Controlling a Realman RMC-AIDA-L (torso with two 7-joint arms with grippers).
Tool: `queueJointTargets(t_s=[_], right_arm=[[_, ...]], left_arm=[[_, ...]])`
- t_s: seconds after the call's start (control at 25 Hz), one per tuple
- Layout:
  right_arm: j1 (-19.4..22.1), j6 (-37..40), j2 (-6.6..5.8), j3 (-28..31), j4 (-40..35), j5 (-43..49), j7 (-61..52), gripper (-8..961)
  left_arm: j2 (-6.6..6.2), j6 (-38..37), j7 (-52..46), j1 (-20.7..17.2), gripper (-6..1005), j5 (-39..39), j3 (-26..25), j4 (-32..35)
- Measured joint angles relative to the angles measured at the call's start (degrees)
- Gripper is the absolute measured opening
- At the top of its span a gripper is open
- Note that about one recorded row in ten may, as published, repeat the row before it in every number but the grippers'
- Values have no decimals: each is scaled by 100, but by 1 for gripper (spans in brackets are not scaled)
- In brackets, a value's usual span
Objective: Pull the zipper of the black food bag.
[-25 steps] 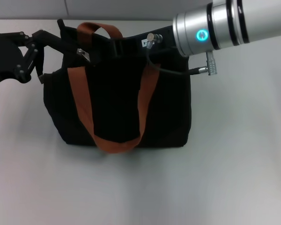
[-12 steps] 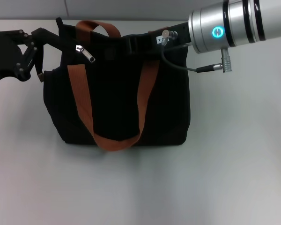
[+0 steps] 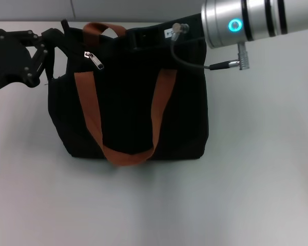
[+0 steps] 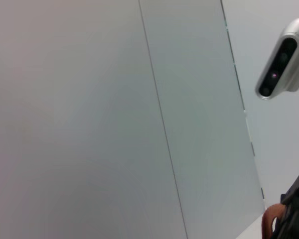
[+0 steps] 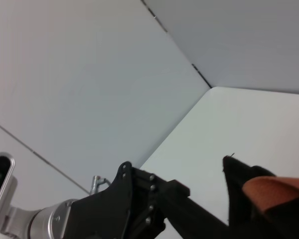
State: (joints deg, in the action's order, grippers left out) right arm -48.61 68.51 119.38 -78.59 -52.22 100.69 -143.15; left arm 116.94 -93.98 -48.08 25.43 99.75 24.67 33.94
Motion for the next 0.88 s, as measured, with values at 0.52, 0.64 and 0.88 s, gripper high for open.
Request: queueJointTargets(t_s=[0.52,0.64,0.88], right_arm=[[-537,-49,20,-24,716,-24,23,348],[-573,-53,24,-28,755,-28,7,346],[-559,-87,24,11,761,-26,6,343]], left_arm=[[8,-179,-104,126,24,1,-32,2],[14,-183,-111,164,26,1,-27,3],[14,-193,-150,202,27,1,-13,9]])
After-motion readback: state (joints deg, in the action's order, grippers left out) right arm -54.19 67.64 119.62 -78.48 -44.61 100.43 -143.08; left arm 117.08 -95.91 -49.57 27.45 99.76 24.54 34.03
